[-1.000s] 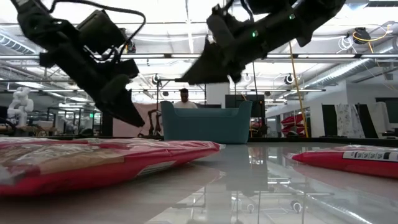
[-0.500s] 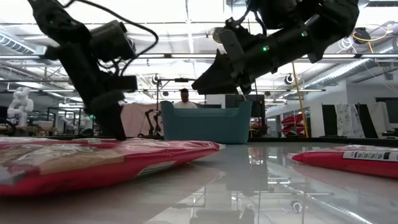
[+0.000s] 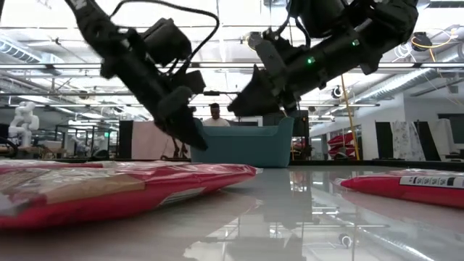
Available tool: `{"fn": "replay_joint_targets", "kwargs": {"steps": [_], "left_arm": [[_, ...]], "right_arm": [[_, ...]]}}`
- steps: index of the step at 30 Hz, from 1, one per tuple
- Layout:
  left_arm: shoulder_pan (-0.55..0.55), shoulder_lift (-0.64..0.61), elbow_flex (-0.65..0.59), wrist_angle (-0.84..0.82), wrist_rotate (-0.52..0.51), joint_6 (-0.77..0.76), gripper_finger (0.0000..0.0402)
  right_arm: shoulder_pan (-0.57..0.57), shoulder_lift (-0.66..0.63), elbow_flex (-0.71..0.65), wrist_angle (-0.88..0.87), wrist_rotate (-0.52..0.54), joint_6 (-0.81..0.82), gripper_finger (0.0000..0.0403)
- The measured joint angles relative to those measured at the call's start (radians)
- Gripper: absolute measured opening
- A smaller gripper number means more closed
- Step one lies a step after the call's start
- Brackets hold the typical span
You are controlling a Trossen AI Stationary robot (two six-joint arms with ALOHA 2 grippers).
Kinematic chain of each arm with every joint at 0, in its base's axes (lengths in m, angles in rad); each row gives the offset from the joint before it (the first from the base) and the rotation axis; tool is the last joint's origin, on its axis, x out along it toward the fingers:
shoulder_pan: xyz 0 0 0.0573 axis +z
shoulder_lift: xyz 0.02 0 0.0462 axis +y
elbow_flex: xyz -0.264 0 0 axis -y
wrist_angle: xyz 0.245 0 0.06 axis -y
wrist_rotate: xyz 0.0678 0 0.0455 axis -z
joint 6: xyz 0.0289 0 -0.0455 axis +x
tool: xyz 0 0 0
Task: Sort popcorn bags into baskets
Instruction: Put the red popcorn bag into the green bin
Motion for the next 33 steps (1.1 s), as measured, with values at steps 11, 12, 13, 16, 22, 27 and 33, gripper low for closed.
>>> {"fn": "replay_joint_targets", "kwargs": {"steps": [11,12,13,16,22,27,33], "left_arm": [[-0.073,-0.278,0.047,-0.702,0.090,-0.199,0.0055],[-0.081,-0.303,0.025,-0.716,0.109,-0.217,0.0061],[-0.089,-0.324,0.003,-0.721,0.127,-0.235,0.0070],[-0.108,-0.383,-0.067,-0.671,0.172,-0.270,0.0114],[-0.142,-0.400,-0.196,-0.484,0.190,-0.342,0.0233],[-0.147,-0.393,-0.268,-0.345,0.189,-0.389,0.0302],[-0.143,-0.394,-0.326,-0.281,0.192,-0.408,0.0306]], "right_arm": [[0.019,0.000,-0.014,-0.109,-0.004,0.034,0.0169],[0.024,0.000,-0.022,-0.086,-0.005,0.022,0.0169],[0.027,0.000,-0.031,-0.062,-0.004,0.009,0.0169],[0.031,0.000,-0.060,0.023,-0.006,-0.020,0.0169],[0.030,0.000,-0.077,0.063,-0.036,-0.033,0.0169],[0.029,0.000,-0.077,0.073,-0.036,-0.049,0.0169],[0.029,0.000,-0.077,0.075,-0.036,-0.049,0.0169]]}}
